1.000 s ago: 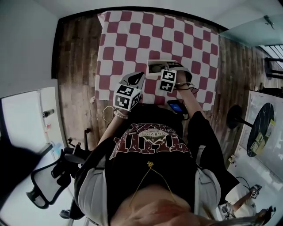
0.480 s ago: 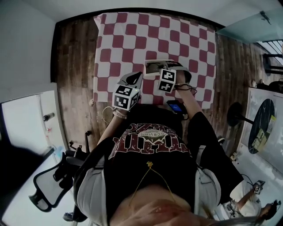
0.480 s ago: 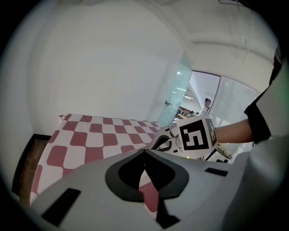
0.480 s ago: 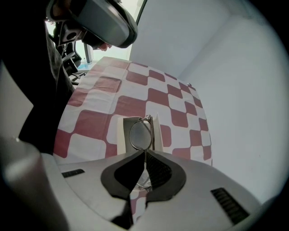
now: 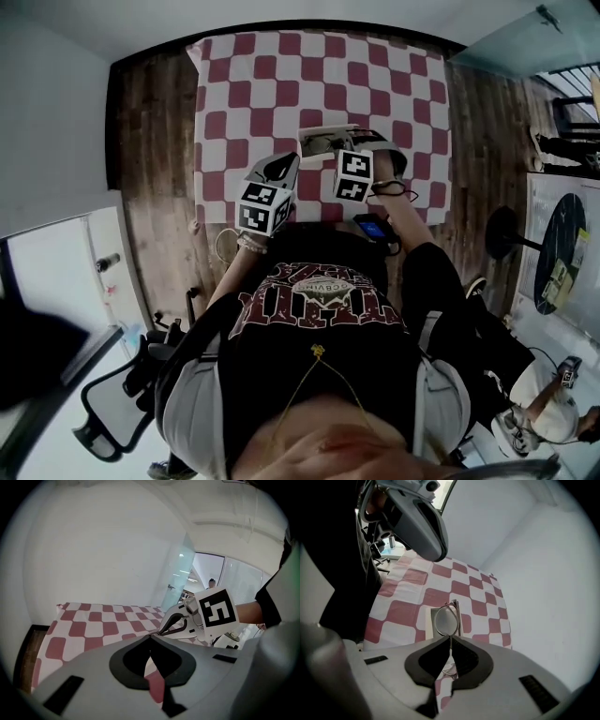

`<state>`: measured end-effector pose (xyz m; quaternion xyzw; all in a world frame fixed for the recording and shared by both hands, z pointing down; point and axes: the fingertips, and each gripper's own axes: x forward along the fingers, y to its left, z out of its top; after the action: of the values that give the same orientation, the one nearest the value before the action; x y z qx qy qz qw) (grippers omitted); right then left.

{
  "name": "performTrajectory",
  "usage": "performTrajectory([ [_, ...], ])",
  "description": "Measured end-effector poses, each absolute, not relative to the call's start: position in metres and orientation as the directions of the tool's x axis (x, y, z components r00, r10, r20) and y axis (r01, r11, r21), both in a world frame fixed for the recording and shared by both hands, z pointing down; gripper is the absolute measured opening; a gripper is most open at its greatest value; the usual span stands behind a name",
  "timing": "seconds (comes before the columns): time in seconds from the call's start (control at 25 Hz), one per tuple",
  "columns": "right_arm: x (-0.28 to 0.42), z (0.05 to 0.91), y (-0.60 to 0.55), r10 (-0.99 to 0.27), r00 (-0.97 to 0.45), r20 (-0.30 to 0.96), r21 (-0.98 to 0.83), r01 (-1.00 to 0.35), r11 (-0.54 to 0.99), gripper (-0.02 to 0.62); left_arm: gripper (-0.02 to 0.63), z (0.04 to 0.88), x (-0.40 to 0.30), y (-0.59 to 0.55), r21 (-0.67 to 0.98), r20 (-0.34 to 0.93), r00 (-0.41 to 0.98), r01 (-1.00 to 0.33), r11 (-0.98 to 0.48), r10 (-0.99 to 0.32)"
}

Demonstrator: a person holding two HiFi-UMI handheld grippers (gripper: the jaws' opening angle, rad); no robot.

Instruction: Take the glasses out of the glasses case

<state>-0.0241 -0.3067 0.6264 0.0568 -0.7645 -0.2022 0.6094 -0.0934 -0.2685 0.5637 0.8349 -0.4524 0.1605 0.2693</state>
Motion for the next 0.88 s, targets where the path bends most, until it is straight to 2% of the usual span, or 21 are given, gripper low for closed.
performTrajectory([
  [0.48, -0.013, 0.569, -0.304, -0.392, -0.3, 0.869, 0.448, 0.144, 0.882, 0.029, -0.002, 0.553, -0.072, -0.273, 0.284, 0.503, 0.567, -0.821, -0.495, -0.652],
  [0.88, -0.006, 0.547, -0.299, -0.393, -0.317, 0.863, 0.445, 0.107, 0.889, 0.029, -0.002, 0.552, -0.057, -0.274, 0.259, 0.497, 0.579, -0.809, -0.527, -0.646],
])
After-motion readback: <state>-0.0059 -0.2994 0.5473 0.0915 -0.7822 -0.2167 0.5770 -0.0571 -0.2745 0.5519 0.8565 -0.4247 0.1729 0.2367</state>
